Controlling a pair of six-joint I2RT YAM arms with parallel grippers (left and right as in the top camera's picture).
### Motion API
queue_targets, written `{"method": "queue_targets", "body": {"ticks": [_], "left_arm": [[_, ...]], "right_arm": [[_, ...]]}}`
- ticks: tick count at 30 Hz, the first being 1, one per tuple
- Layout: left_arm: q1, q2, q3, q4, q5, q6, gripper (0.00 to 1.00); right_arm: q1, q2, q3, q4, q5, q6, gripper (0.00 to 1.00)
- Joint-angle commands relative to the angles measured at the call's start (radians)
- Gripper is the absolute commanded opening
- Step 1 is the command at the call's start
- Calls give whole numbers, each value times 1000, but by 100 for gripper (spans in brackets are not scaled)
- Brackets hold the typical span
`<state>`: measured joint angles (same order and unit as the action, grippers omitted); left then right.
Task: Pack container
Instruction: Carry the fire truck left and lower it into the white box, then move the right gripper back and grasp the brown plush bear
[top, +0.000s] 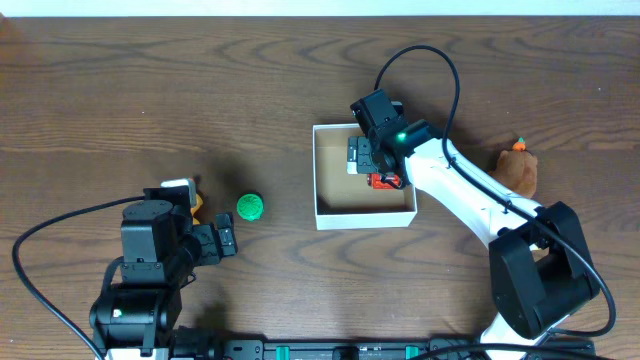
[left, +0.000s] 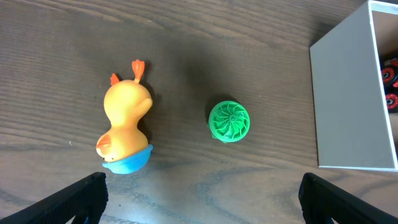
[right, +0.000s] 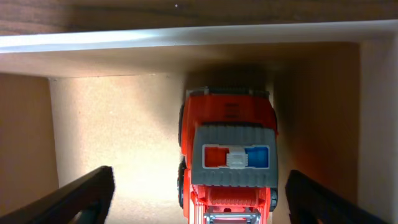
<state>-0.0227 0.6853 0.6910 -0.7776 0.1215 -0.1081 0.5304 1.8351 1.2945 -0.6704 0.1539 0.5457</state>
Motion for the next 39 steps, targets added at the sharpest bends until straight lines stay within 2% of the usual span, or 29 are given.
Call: {"method": "queue_targets", "body": {"ticks": [1, 3, 4, 9, 12, 16, 20, 24, 30, 36, 37, 39], "left_arm": [[-3, -1, 20, 0, 2, -6, 98], [-3, -1, 20, 0, 2, -6, 98], [-3, -1, 20, 0, 2, -6, 98], [-3, -1, 20, 0, 2, -6, 98], [-3, -1, 20, -2, 2, -6, 98], [-3, -1, 20, -7, 2, -6, 98], [-3, -1, 20, -7, 2, -6, 98], [-3, -1, 20, -7, 2, -6, 98], [-3, -1, 20, -7, 2, -6, 98], [-3, -1, 20, -7, 2, -6, 98], [-3, -1, 20, -7, 2, -6, 98], [-3, -1, 20, -7, 2, -6, 98]], "right_arm": [[-5, -39, 41, -12, 10, -39, 93], [-6, -72, 66, -28, 11, -41, 94], [-6, -101, 86, -40, 11, -58, 99], [-63, -262, 164, -105, 79, -117, 99], [-165, -360, 173, -160, 121, -117, 99], [-370, -422, 172, -294, 119, -118, 99], [-569, -406, 151, -385, 49, -154, 99], [-703, -363, 66, -378, -32, -220, 99], [-748, -260, -80, -284, -39, -330, 99], [-749, -145, -122, -212, -50, -361, 99], [-749, -132, -122, -203, -58, -361, 97], [-749, -111, -122, -183, -61, -360, 86]]}}
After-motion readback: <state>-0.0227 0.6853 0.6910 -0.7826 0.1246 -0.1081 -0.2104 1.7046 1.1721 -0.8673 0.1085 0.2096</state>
